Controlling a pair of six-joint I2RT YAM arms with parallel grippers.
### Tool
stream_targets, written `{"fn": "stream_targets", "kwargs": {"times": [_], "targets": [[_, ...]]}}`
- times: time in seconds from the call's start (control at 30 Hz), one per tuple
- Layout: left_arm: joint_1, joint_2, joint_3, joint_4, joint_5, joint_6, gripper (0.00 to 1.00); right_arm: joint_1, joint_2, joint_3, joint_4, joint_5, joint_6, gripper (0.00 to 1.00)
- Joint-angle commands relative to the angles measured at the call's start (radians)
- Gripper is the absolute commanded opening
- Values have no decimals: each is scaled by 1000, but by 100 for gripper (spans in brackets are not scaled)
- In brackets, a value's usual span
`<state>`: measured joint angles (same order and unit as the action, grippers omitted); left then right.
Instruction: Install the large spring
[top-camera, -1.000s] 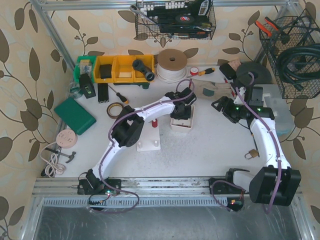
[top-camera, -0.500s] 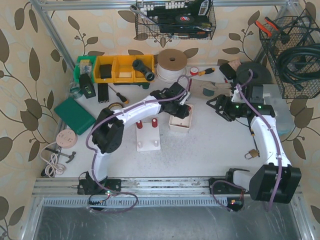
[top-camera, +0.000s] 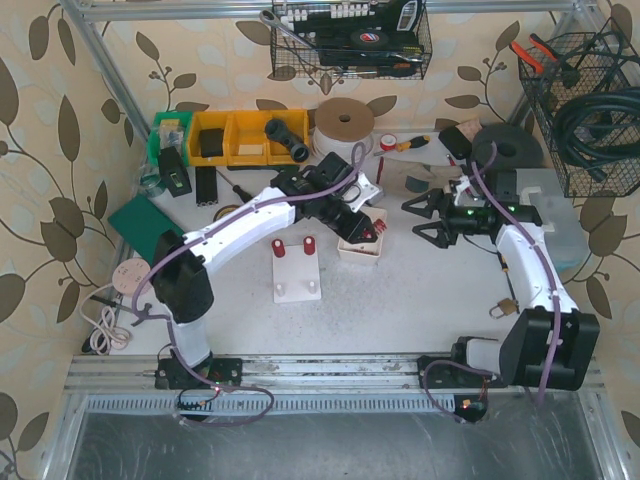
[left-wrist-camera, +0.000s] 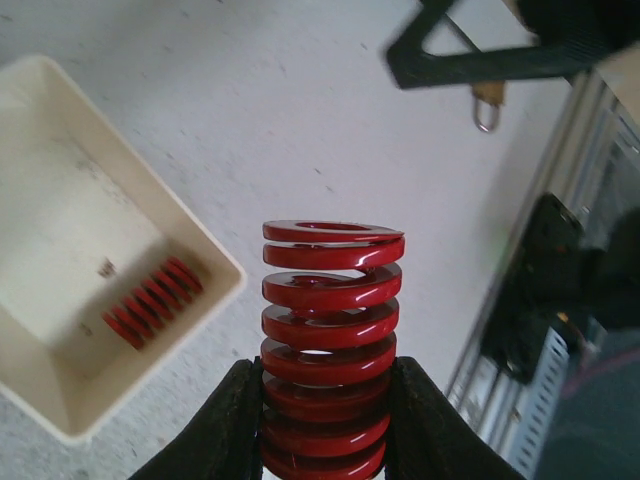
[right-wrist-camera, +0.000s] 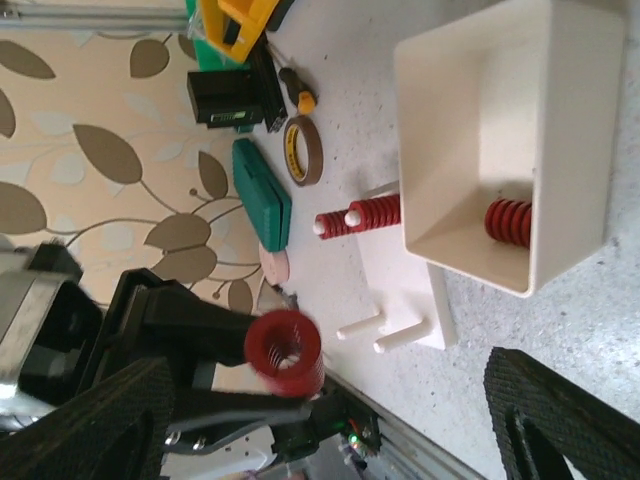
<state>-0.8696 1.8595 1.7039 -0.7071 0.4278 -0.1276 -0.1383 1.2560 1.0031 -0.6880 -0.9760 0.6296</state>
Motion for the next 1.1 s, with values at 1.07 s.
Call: {"fn": "stream_targets", "kwargs": {"times": [1.07], "targets": [[8,-196,-266,551,213,-621,0,275,-351,-276,485,478,565,68]]}}
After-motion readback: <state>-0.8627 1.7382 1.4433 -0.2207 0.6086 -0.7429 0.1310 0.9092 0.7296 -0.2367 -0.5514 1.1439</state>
